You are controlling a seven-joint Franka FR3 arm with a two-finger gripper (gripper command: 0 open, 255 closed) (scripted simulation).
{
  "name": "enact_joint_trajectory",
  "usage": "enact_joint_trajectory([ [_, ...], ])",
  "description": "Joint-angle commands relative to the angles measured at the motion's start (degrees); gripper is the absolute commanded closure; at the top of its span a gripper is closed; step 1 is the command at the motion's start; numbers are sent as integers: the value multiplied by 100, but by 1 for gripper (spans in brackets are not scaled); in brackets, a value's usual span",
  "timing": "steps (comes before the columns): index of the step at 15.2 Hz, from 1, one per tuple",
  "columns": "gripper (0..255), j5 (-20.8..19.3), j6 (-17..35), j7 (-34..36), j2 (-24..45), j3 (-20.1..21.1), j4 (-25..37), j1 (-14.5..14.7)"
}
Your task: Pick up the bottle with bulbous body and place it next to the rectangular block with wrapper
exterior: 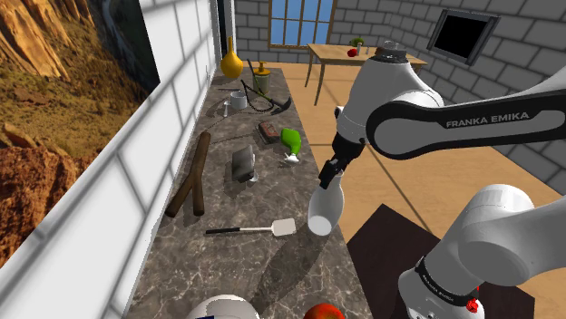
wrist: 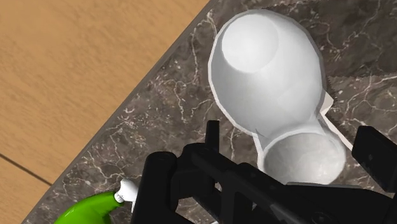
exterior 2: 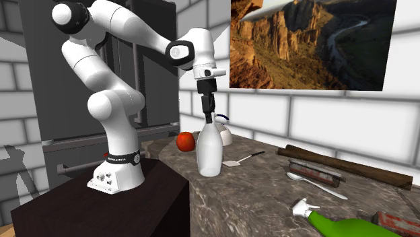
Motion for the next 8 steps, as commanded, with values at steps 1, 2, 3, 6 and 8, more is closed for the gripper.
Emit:
enact_joint_trajectory([
  [1, 0, 3, 19, 2, 0, 3, -17, 3],
  [2, 0, 3, 19, 2, 0, 3, -17, 3],
  [3, 0, 3, 19, 2, 0, 3, -17, 3],
  [6, 255, 3, 17, 2, 0, 3, -16, 3],
  [8, 255, 3, 18, 2, 0, 3, -16, 3],
])
